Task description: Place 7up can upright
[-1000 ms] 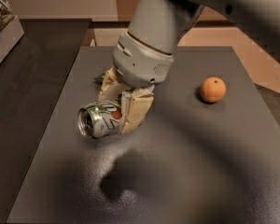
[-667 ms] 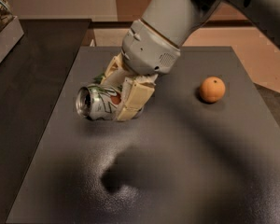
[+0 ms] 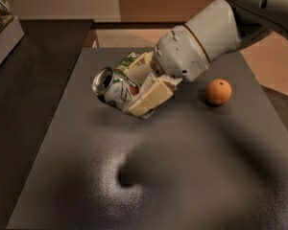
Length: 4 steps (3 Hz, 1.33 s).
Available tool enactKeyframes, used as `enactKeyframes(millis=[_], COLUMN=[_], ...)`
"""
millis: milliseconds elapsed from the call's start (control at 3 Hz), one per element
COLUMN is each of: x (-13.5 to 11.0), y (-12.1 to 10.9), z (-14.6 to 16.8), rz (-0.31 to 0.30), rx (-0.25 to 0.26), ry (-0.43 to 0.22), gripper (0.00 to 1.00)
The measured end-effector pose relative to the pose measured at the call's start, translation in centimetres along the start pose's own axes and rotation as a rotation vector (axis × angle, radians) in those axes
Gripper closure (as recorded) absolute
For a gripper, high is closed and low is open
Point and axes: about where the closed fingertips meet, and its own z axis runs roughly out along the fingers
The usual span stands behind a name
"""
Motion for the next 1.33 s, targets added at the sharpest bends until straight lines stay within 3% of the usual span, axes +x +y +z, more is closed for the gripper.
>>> enactKeyframes(millis=[667,1333], x=[2.6,5.3], y=[1.2,3.0], z=[-1.3,-0.7], rz=[0.07,0.104], rx=[0.076,0.085], ry=[-0.187,-0.272], gripper=[1.0,1.0])
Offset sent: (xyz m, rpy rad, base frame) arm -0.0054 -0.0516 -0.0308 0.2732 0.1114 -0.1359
